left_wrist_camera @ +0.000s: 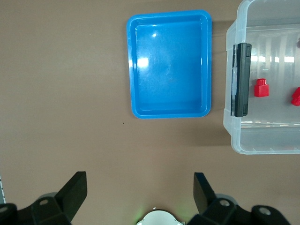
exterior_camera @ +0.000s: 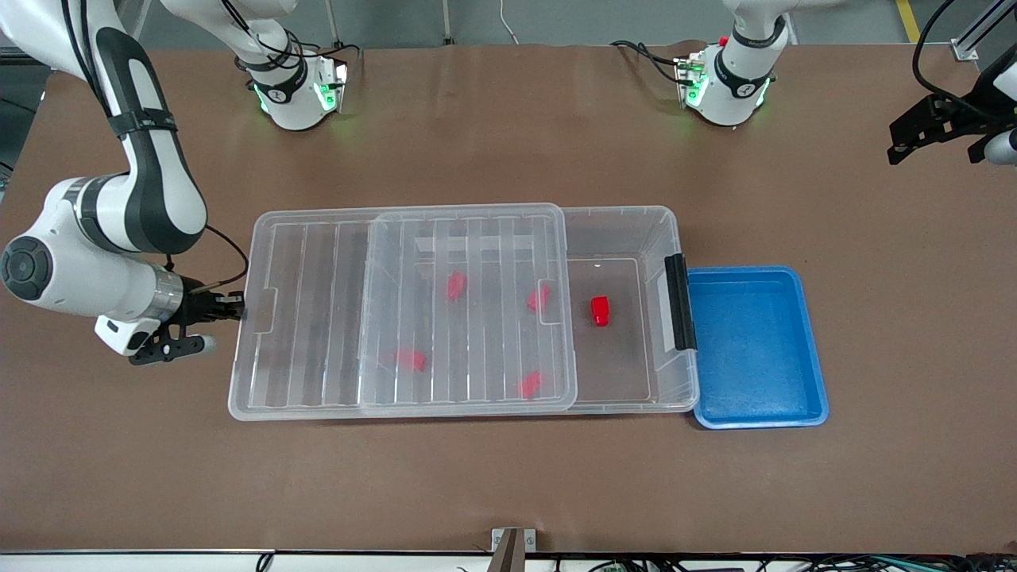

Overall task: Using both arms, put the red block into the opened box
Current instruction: 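Push the clear lid closed over the box with the right gripper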

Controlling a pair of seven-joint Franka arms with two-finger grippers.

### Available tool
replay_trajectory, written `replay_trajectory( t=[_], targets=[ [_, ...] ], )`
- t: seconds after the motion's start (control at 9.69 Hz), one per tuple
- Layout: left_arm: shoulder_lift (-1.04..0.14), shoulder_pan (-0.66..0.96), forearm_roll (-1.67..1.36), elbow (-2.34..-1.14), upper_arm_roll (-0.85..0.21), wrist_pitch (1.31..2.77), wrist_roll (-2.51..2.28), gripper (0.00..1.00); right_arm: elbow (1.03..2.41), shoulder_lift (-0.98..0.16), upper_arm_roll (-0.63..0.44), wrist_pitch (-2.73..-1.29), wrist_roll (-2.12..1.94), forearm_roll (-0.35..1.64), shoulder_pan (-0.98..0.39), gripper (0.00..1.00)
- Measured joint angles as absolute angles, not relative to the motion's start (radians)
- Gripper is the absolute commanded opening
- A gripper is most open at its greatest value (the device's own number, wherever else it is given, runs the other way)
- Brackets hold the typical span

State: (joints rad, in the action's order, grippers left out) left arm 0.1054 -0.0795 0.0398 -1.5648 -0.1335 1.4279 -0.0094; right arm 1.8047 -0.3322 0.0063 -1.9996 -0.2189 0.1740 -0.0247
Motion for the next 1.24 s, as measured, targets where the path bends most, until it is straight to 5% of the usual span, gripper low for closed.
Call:
replay_trajectory(
  t=[1.24],
  targets=[
    [0.105, -0.099, 0.040, -1.558, -0.125, 1.434, -0.009, 1.00, 1.768, -0.361, 0.011, -2.022, 0.037, 0.244, -0.247, 0.00]
  ],
)
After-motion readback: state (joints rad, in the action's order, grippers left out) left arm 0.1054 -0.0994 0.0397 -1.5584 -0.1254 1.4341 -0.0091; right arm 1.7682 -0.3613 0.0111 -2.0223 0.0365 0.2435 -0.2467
